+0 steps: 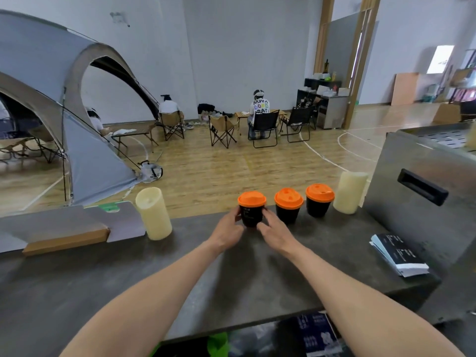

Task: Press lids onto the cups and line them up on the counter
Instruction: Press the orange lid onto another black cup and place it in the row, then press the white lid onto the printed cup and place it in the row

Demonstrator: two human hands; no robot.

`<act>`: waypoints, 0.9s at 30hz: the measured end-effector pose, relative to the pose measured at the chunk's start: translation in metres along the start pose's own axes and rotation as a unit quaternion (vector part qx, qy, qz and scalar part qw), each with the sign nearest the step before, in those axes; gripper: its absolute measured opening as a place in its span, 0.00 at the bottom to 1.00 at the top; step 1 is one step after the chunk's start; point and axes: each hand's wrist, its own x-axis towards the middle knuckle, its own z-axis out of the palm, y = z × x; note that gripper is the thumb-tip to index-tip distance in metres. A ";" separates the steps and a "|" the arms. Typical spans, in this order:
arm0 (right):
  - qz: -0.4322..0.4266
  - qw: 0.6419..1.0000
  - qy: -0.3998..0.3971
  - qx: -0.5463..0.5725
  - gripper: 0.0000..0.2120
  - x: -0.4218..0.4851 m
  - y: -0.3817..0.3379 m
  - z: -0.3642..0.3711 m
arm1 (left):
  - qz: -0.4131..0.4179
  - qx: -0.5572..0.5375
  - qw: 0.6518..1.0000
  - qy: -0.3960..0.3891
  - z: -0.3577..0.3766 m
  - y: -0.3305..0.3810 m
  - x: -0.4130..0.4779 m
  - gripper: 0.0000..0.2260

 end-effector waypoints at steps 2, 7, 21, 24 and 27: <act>0.002 1.000 -0.003 -0.008 0.26 0.003 0.003 -0.002 | 0.000 -0.001 1.000 -0.005 0.002 0.000 0.002 0.33; -0.002 1.000 -0.002 -0.018 0.27 0.000 0.009 -0.001 | -0.005 -0.022 1.000 -0.001 0.010 -0.009 0.005 0.35; 0.030 0.996 -0.029 -0.075 0.27 0.002 0.018 0.004 | -0.089 -0.030 0.995 0.021 0.014 -0.012 0.005 0.32; 0.051 0.990 0.061 -0.116 0.22 -0.004 0.023 0.010 | -0.069 0.081 0.993 0.045 0.004 -0.015 -0.006 0.33; 0.030 0.977 0.126 -0.169 0.11 -0.016 0.013 0.025 | -0.028 0.241 0.967 0.082 -0.019 -0.023 -0.027 0.26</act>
